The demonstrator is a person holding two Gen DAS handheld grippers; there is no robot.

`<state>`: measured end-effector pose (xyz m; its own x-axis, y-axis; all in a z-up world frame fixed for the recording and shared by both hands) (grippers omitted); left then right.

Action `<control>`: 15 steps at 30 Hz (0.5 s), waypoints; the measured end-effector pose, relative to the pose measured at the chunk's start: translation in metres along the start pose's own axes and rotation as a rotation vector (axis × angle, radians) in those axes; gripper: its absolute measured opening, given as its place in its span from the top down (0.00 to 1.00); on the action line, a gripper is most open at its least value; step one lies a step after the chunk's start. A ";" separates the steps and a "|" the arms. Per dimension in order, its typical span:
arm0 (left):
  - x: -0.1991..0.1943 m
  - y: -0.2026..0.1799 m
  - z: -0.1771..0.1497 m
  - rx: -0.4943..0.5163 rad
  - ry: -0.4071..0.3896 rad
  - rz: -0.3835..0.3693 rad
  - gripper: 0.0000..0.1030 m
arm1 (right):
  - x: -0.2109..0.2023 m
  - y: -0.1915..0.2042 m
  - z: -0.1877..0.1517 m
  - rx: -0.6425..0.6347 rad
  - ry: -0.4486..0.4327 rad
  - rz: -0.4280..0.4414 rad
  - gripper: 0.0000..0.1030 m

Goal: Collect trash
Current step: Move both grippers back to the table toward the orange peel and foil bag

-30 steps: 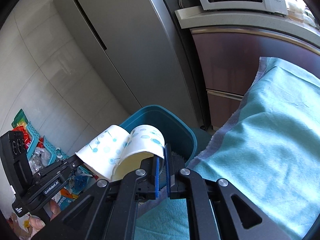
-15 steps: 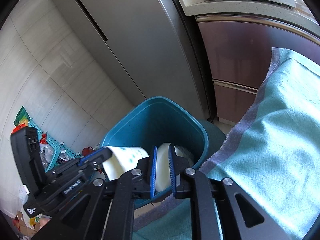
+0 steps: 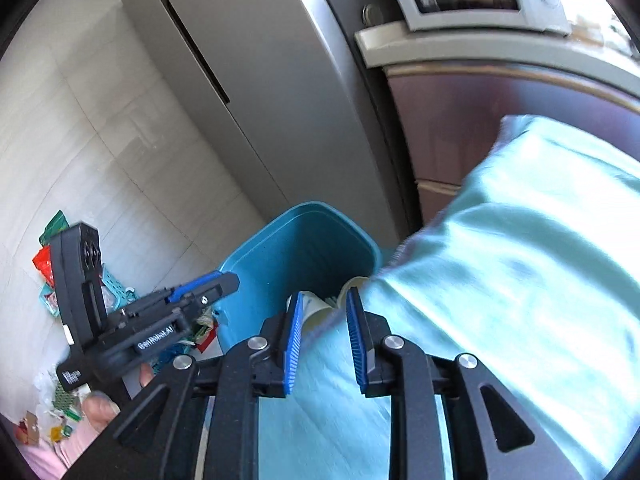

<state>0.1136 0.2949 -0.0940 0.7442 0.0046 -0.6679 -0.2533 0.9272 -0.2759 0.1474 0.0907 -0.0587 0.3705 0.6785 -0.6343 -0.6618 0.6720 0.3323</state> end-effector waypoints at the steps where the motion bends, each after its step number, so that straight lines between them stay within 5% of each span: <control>1: -0.004 -0.011 0.000 0.021 -0.007 -0.020 0.67 | -0.011 -0.003 -0.003 -0.002 -0.016 -0.011 0.78; 7: -0.017 -0.088 -0.010 0.149 -0.007 -0.178 0.64 | -0.080 -0.031 -0.029 0.015 -0.106 -0.107 0.73; 15: -0.020 -0.186 -0.036 0.280 0.031 -0.332 0.62 | -0.186 -0.091 -0.087 0.129 -0.220 -0.336 0.71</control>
<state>0.1240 0.1087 -0.0544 0.7368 -0.3183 -0.5965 0.1772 0.9423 -0.2839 0.0819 -0.1224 -0.0320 0.6912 0.4531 -0.5630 -0.3987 0.8888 0.2259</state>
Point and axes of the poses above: each gripper's, at about its wrist camera, not at the fingertips, and x roughly the way its jaws point, y to its left, z to its top, the point moved 5 cm from there along x, roughly the way its jaws point, and after that the axes turned 4 degrees about -x, right-handed, at the moved point
